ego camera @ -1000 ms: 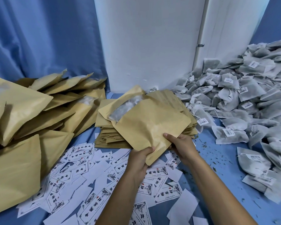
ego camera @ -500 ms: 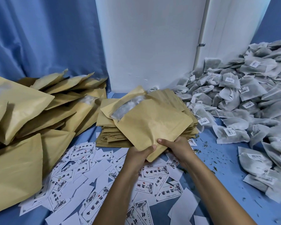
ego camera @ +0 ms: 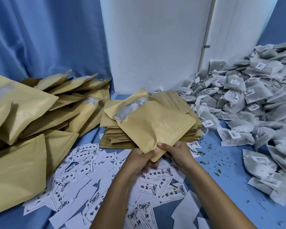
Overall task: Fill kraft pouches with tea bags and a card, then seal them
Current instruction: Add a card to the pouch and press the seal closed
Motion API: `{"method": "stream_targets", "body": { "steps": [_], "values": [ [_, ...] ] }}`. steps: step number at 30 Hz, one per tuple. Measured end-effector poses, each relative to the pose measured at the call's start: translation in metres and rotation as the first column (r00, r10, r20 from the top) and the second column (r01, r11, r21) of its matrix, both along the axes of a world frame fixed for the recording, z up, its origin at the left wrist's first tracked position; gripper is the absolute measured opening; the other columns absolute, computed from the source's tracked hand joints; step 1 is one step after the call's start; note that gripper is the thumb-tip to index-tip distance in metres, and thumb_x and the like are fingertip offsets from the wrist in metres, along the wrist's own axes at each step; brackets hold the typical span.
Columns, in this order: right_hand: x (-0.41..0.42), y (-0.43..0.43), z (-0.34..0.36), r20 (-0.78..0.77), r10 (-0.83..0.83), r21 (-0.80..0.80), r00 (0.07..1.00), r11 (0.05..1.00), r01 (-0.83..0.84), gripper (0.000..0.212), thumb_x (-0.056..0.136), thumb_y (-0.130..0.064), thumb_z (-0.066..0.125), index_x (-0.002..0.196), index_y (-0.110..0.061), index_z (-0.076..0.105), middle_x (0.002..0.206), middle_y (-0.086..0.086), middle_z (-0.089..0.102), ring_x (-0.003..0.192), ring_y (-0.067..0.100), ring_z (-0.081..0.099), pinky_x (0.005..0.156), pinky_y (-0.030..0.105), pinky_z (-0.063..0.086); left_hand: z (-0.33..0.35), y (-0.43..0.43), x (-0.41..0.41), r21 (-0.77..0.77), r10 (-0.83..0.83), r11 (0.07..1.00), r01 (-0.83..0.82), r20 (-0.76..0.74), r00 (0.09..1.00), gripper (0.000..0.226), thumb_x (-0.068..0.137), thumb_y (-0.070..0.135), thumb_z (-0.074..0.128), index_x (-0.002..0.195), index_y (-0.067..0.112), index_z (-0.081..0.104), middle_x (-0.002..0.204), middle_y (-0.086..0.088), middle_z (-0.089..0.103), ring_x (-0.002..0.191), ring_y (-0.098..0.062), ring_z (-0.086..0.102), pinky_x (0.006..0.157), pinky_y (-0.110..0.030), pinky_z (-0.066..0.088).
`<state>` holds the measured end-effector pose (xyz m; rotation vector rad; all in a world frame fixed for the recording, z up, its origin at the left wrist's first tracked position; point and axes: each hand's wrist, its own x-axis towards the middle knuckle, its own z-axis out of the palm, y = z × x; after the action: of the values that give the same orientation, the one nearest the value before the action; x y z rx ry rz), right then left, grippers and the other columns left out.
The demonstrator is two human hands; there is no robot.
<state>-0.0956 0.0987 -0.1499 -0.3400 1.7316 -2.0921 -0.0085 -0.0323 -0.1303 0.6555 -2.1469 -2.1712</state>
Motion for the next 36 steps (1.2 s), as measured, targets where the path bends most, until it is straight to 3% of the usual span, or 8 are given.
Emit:
{"method": "stream_targets", "body": {
  "steps": [3,7,12,16,26,30,33,36],
  "values": [
    [0.005,-0.003,-0.003,0.075,0.046,-0.018,0.996,0.999,-0.045,0.025,0.073,-0.016,0.077,0.067,-0.002,0.058,0.056,0.011,0.05,0.05,0.019,0.04,0.054,0.029,0.036,-0.001,-0.001,0.002,0.014,0.012,1.0,-0.013,0.03,0.999,0.022,0.09,0.02,0.064,0.07,0.009,0.066,0.057,-0.007,0.065,0.047,-0.012,0.055,0.045,-0.019,0.033],
    [0.014,-0.009,-0.002,0.038,0.097,-0.059,0.995,0.994,-0.095,0.053,0.069,-0.021,0.08,0.083,0.024,0.056,0.081,0.033,0.052,0.07,0.036,0.044,0.071,0.045,0.037,0.003,-0.001,0.0,-0.032,0.01,0.999,-0.009,0.037,0.999,0.027,0.09,0.017,0.064,0.065,0.007,0.065,0.054,-0.009,0.061,0.049,-0.017,0.052,0.048,-0.021,0.035],
    [0.007,-0.008,0.003,0.081,-0.027,-0.165,0.996,0.985,0.04,0.023,0.075,-0.01,0.074,0.088,0.005,0.062,0.083,0.021,0.065,0.078,0.029,0.061,0.074,0.037,0.051,0.013,-0.007,0.001,-0.028,-0.007,1.0,0.009,0.056,0.998,0.027,0.09,0.012,0.063,0.065,0.004,0.057,0.044,-0.001,0.059,0.033,-0.006,0.049,0.037,-0.013,0.036],
    [-0.002,-0.001,0.006,0.092,-0.142,-0.215,0.986,0.964,0.159,0.011,0.078,0.001,0.071,0.082,-0.002,0.061,0.062,0.0,0.068,0.051,0.008,0.062,0.044,0.016,0.046,0.019,-0.019,0.007,-0.036,-0.064,0.997,0.067,0.091,0.994,0.024,0.088,0.014,0.066,0.066,0.008,0.058,0.047,0.002,0.06,0.036,-0.005,0.048,0.039,-0.015,0.034],
    [-0.023,0.027,0.0,0.272,-0.297,-0.264,0.915,0.892,0.368,0.014,0.085,-0.012,0.068,0.087,-0.001,0.06,0.084,0.012,0.068,0.08,0.027,0.063,0.078,0.039,0.052,0.017,-0.032,0.013,-0.035,-0.144,0.988,0.149,0.12,0.982,0.023,0.084,0.012,0.07,0.064,0.008,0.06,0.049,0.0,0.06,0.039,-0.007,0.05,0.044,-0.018,0.035],
    [-0.028,0.033,0.0,0.264,-0.364,-0.288,0.893,0.854,0.433,0.014,0.091,-0.016,0.061,0.085,-0.005,0.056,0.067,0.004,0.065,0.057,0.014,0.063,0.052,0.026,0.054,0.015,-0.029,0.017,-0.08,-0.163,0.982,0.173,0.124,0.979,0.022,0.084,0.01,0.069,0.065,0.009,0.059,0.052,-0.005,0.064,0.04,-0.01,0.055,0.043,-0.017,0.039],
    [-0.031,0.04,0.002,0.252,-0.228,-0.411,0.94,0.855,0.318,0.016,0.097,-0.014,0.05,0.107,-0.002,0.055,0.084,0.01,0.072,0.077,0.02,0.071,0.063,0.033,0.059,0.016,-0.029,0.017,0.004,-0.046,0.999,0.046,0.049,0.998,0.016,0.089,0.011,0.063,0.083,-0.003,0.061,0.058,-0.012,0.064,0.044,-0.016,0.06,0.044,-0.022,0.047],
    [-0.029,0.045,0.008,0.173,-0.127,-0.361,0.977,0.915,0.183,0.024,0.097,-0.016,0.049,0.119,-0.005,0.05,0.094,0.015,0.072,0.072,0.024,0.072,0.05,0.024,0.056,0.013,-0.023,0.01,0.046,0.203,0.979,-0.199,-0.093,0.975,0.019,0.098,0.014,0.05,0.099,-0.005,0.054,0.059,-0.018,0.061,0.041,-0.018,0.061,0.04,-0.023,0.049]
  ]
}}
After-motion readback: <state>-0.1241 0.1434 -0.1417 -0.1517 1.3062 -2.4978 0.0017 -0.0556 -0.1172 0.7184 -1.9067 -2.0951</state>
